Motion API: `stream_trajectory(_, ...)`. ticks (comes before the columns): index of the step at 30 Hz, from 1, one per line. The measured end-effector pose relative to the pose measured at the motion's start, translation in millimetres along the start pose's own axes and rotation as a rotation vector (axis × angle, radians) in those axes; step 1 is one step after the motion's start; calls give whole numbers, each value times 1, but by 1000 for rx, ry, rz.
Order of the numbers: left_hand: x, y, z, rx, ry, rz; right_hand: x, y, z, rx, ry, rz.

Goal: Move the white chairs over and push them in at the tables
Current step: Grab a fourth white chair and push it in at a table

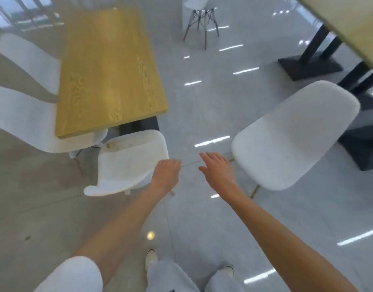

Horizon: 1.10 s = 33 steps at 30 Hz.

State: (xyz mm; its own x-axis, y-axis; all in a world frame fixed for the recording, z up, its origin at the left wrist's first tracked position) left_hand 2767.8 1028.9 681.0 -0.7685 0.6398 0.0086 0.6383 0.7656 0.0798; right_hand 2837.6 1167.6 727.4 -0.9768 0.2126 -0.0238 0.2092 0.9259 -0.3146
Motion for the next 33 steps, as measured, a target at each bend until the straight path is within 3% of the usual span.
stream_trajectory(5,78,218,-60,-118,258,55,-58,201,-150,-59,306,215)
stream_trajectory(9,123,352,-65,-571,123,-181,-93,335,-217,86,347,437)
stream_trajectory(11,145,417,-62,-935,7,-259,-104,393,-233,463,334,588)
stream_trajectory(13,172,476,-59,-1353,-78,-385,-113,448,-236,1217,362,879)
stream_trajectory(15,204,515,-55,-1658,-25,-594,-115,492,-234,1890,478,1114)
stream_trajectory(18,256,561,-33,-1802,74,-796,-102,562,-229,2194,584,1239)
stream_trajectory(21,302,606,8,-1756,-28,-869,-84,620,-217,2255,491,1323)
stream_trajectory(24,345,643,45,-1631,-117,-969,-66,683,-215,2125,286,1414)
stream_trajectory(27,389,669,59,-1497,-122,-943,-48,741,-229,2029,201,1448)
stream_trajectory(30,443,693,67,-1364,-101,-968,-5,816,-251,1921,132,1413)
stream_trajectory(33,497,705,71,-1265,-23,-1056,56,887,-269,1743,12,1260)
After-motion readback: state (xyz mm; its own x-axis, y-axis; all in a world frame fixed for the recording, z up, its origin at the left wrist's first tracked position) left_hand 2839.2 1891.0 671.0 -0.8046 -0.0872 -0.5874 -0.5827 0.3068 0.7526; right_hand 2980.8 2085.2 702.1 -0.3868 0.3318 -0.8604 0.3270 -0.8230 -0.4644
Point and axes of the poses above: each hand's wrist, its own x-axis towards the middle knuckle, its own z-axis out of the palm, y = z × x, the point moved 7 cm from there along x, towards the middle knuckle, and after that the axes turned 5 degrees about y, right-handed, at the moved point
